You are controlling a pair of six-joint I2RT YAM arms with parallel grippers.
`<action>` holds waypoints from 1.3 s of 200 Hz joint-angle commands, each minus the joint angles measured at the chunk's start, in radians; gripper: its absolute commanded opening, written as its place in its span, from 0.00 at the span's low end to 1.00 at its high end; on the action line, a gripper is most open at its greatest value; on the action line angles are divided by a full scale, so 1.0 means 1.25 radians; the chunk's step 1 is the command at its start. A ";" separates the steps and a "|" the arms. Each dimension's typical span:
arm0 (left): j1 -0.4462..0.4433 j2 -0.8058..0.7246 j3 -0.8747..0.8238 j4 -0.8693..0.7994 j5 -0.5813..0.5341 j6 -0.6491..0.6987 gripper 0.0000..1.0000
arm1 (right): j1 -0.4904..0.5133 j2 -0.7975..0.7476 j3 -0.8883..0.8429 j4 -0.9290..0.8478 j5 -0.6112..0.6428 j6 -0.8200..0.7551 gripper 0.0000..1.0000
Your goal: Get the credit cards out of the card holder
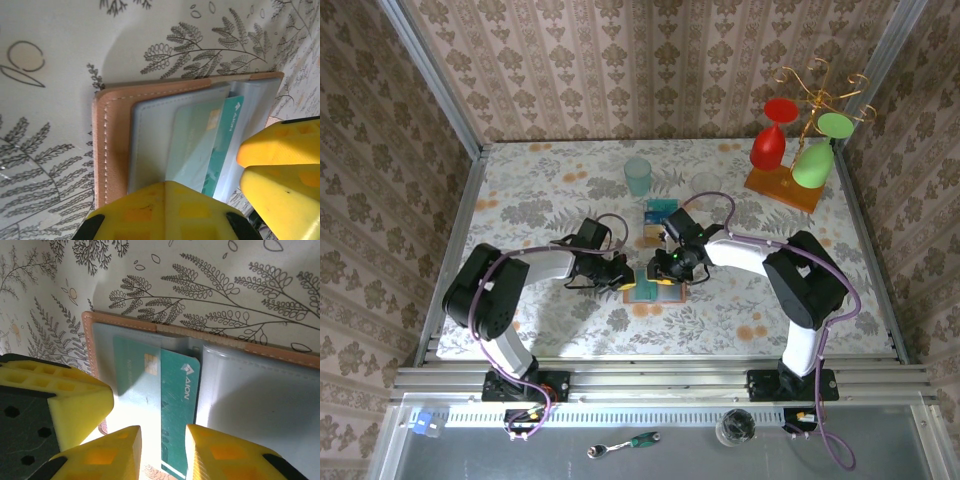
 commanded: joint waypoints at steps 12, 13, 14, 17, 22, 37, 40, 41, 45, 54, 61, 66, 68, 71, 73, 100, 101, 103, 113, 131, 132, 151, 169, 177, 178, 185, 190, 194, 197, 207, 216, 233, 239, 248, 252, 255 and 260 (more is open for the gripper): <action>-0.003 0.014 -0.003 -0.017 -0.010 0.014 0.00 | -0.004 0.016 -0.010 -0.016 -0.003 -0.006 0.30; -0.003 0.013 -0.003 -0.017 -0.010 0.014 0.00 | -0.004 0.017 -0.011 -0.016 -0.003 -0.006 0.30; -0.003 0.013 -0.003 -0.017 -0.010 0.014 0.00 | -0.004 0.017 -0.011 -0.016 -0.004 -0.006 0.30; -0.003 0.013 -0.003 -0.017 -0.011 0.015 0.00 | -0.005 0.018 -0.011 -0.015 -0.005 -0.006 0.30; -0.002 0.013 -0.003 -0.018 -0.011 0.015 0.00 | -0.005 0.021 -0.011 -0.014 -0.006 -0.006 0.30; -0.002 0.015 -0.004 -0.019 -0.012 0.016 0.00 | -0.005 0.028 -0.011 -0.010 -0.011 -0.005 0.30; -0.001 0.014 -0.004 -0.020 -0.012 0.016 0.00 | -0.005 0.030 -0.011 -0.010 -0.012 -0.004 0.30; -0.002 0.014 -0.004 -0.020 -0.012 0.016 0.00 | -0.005 0.031 -0.011 -0.009 -0.012 -0.004 0.30; -0.001 0.014 -0.003 -0.021 -0.013 0.018 0.00 | -0.005 0.033 -0.011 -0.010 -0.012 -0.004 0.30; -0.001 0.014 -0.003 -0.023 -0.013 0.017 0.00 | -0.004 0.037 -0.010 -0.008 -0.015 -0.003 0.30; -0.001 0.014 -0.003 -0.024 -0.014 0.017 0.00 | -0.005 0.039 -0.010 -0.005 -0.018 -0.003 0.30; -0.001 0.015 -0.003 -0.025 -0.014 0.017 0.00 | -0.005 0.041 -0.010 -0.005 -0.020 -0.003 0.30; -0.001 0.015 -0.003 -0.025 -0.014 0.018 0.00 | -0.005 0.042 -0.010 -0.005 -0.020 -0.003 0.30; -0.001 0.015 -0.004 -0.025 -0.014 0.017 0.00 | -0.005 0.043 -0.009 -0.005 -0.022 -0.003 0.30; -0.001 0.015 -0.004 -0.026 -0.014 0.018 0.00 | -0.006 0.045 -0.008 -0.005 -0.024 -0.003 0.30; -0.001 0.017 -0.003 -0.026 -0.013 0.017 0.00 | -0.006 0.049 -0.010 0.013 -0.042 0.002 0.30; -0.001 0.017 -0.003 -0.026 -0.013 0.018 0.00 | -0.006 0.048 -0.011 0.014 -0.043 0.003 0.30; -0.001 0.017 -0.004 -0.027 -0.013 0.018 0.00 | -0.006 0.048 -0.012 0.016 -0.044 0.004 0.30; -0.001 0.018 -0.003 -0.026 -0.013 0.017 0.00 | -0.006 0.042 -0.015 0.024 -0.048 0.007 0.29; -0.001 0.021 -0.002 -0.026 -0.013 0.018 0.00 | -0.007 0.029 -0.019 0.035 -0.052 0.012 0.29; -0.001 0.020 -0.003 -0.027 -0.012 0.018 0.00 | -0.007 0.028 -0.019 0.036 -0.052 0.012 0.29; -0.001 0.021 -0.001 -0.026 -0.011 0.018 0.00 | -0.008 0.018 -0.022 0.047 -0.059 0.018 0.27; -0.001 0.023 0.000 -0.028 -0.010 0.019 0.00 | -0.011 0.012 -0.027 0.059 -0.068 0.024 0.26; -0.001 0.024 0.000 -0.028 -0.010 0.019 0.00 | -0.013 0.009 -0.029 0.063 -0.071 0.027 0.25; -0.001 0.024 0.000 -0.028 -0.010 0.019 0.00 | -0.013 0.008 -0.029 0.064 -0.070 0.028 0.25; -0.001 0.024 0.000 -0.027 -0.010 0.019 0.00 | -0.013 0.006 -0.031 0.067 -0.070 0.029 0.25; -0.001 0.024 0.000 -0.027 -0.010 0.019 0.00 | -0.013 0.004 -0.032 0.068 -0.071 0.031 0.24; -0.001 0.024 0.000 -0.028 -0.010 0.019 0.00 | -0.013 0.003 -0.034 0.068 -0.070 0.032 0.24; -0.001 0.024 0.000 -0.028 -0.010 0.019 0.00 | -0.014 0.002 -0.034 0.068 -0.070 0.032 0.24; -0.001 0.025 -0.002 -0.028 -0.010 0.019 0.00 | -0.014 -0.002 -0.034 0.068 -0.070 0.034 0.24; -0.001 0.025 -0.001 -0.026 -0.010 0.019 0.00 | -0.015 -0.005 -0.034 0.068 -0.069 0.034 0.23; -0.001 0.025 -0.001 -0.027 -0.010 0.019 0.00 | -0.015 -0.010 -0.034 0.066 -0.067 0.034 0.22; -0.001 0.025 -0.001 -0.028 -0.010 0.019 0.00 | -0.016 -0.012 -0.034 0.065 -0.065 0.035 0.21; -0.001 0.025 -0.001 -0.028 -0.011 0.019 0.00 | -0.016 -0.015 -0.037 0.064 -0.062 0.033 0.20; -0.001 0.025 -0.001 -0.028 -0.011 0.019 0.00 | -0.017 -0.015 -0.038 0.063 -0.062 0.034 0.19; -0.001 0.025 -0.001 -0.028 -0.011 0.019 0.00 | -0.017 -0.015 -0.038 0.062 -0.062 0.034 0.19; -0.001 0.025 -0.001 -0.027 -0.011 0.019 0.00 | -0.018 -0.015 -0.038 0.063 -0.062 0.034 0.18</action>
